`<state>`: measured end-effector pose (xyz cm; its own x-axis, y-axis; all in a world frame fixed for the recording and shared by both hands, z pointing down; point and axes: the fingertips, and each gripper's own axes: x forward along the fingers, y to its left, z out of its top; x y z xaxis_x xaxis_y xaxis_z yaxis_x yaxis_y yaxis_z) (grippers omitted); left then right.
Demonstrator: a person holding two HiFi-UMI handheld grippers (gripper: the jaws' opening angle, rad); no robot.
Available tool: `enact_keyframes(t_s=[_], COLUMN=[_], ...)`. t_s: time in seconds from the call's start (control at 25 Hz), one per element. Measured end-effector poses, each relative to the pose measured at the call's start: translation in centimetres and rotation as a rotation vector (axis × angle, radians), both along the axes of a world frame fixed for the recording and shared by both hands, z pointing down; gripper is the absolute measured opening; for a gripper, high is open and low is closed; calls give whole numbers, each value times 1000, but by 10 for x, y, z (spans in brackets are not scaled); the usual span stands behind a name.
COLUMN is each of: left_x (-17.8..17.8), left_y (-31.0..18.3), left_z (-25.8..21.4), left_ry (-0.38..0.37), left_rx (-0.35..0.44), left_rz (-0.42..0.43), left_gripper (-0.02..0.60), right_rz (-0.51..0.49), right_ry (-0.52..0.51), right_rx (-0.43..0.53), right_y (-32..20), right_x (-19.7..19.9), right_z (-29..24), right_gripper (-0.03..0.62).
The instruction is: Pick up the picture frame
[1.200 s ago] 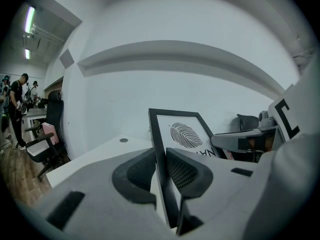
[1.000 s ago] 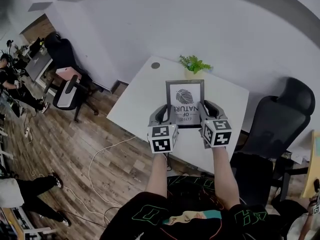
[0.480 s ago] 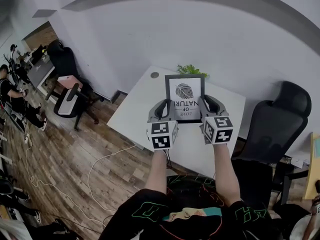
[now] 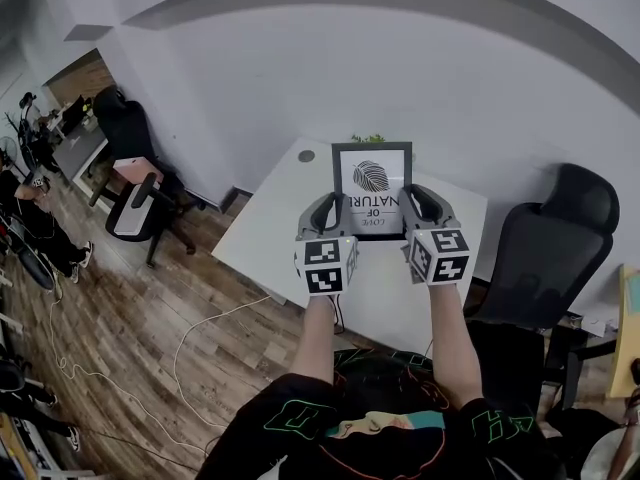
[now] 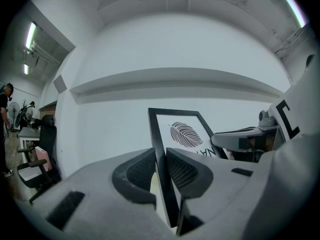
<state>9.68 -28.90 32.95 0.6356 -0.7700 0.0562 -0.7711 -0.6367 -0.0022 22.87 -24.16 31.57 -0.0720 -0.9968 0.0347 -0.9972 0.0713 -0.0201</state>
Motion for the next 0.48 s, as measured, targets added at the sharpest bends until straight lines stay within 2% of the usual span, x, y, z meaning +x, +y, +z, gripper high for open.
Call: enact_keyframes(t_s=[0.48], left_x=[6], left_y=[-3], left_z=[7], left_ry=[5], left_rx=[-15], left_rz=[10], left_gripper=[74], right_rz=[7], right_ry=[11], right_rx=[-15], right_y=[-1], right_x=[5], right_z=[6], right_gripper=[81])
